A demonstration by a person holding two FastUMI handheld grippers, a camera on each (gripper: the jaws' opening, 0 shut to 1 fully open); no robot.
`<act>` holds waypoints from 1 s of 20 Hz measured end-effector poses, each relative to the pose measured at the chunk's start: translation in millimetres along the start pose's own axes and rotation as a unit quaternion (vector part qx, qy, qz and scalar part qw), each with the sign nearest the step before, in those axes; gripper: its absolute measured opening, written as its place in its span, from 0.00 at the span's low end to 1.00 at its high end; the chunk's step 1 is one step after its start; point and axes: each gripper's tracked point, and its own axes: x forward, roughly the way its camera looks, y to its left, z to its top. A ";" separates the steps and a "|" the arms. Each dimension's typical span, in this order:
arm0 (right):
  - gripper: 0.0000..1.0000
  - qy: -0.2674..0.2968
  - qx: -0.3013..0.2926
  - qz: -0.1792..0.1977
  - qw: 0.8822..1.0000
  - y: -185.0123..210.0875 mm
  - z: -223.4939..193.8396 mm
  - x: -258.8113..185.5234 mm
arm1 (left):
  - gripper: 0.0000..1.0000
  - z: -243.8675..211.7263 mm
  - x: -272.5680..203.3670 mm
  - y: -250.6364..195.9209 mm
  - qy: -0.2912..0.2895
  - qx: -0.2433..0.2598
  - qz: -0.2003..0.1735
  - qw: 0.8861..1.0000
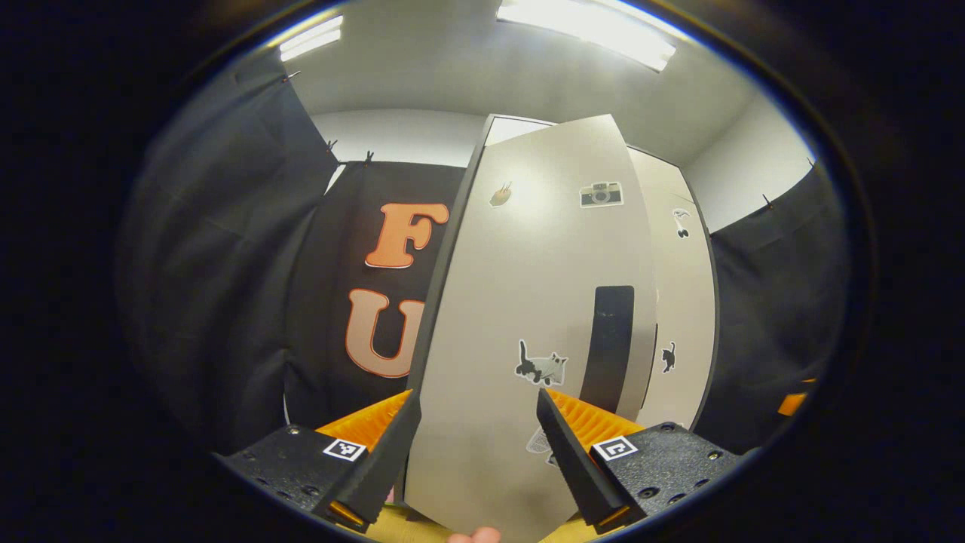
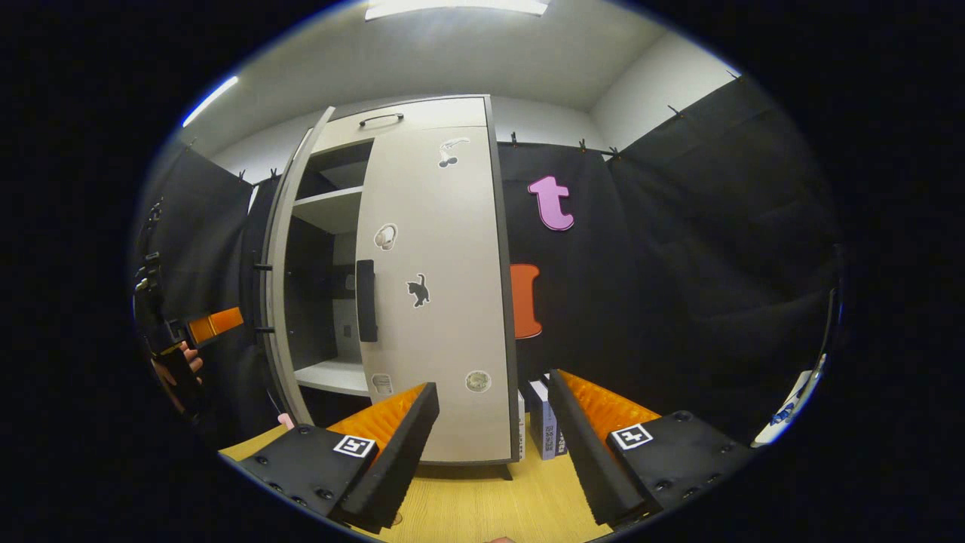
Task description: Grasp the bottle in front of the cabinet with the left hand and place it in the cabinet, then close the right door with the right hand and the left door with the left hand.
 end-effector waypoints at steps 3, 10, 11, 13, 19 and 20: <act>0.97 0.002 0.003 -0.003 1.000 -2.1 -1.2 -0.3 | 0.94 -0.2 17.6 -14.3 0.002 0.003 -0.020 1.000; 0.97 0.000 0.004 -0.007 1.000 -3.0 0.5 1.9 | 0.96 -15.2 51.3 -38.6 0.010 0.017 -0.045 0.999; 0.97 0.001 0.004 -0.010 1.000 -3.8 0.5 3.6 | 0.94 -17.2 54.6 -41.9 0.008 0.019 -0.049 0.999; 0.97 0.004 0.003 -0.015 1.000 -6.4 -1.1 5.7 | 0.94 -22.3 62.7 -46.9 0.012 0.020 -0.054 0.998; 0.98 -0.005 0.009 -0.021 1.000 -9.4 4.8 11.8 | 0.94 -30.3 85.6 -58.1 0.011 0.055 -0.066 0.996; 0.97 -0.005 0.009 -0.022 1.000 -10.0 4.5 12.5 | 0.94 -31.6 87.7 -59.4 0.011 0.056 -0.065 0.996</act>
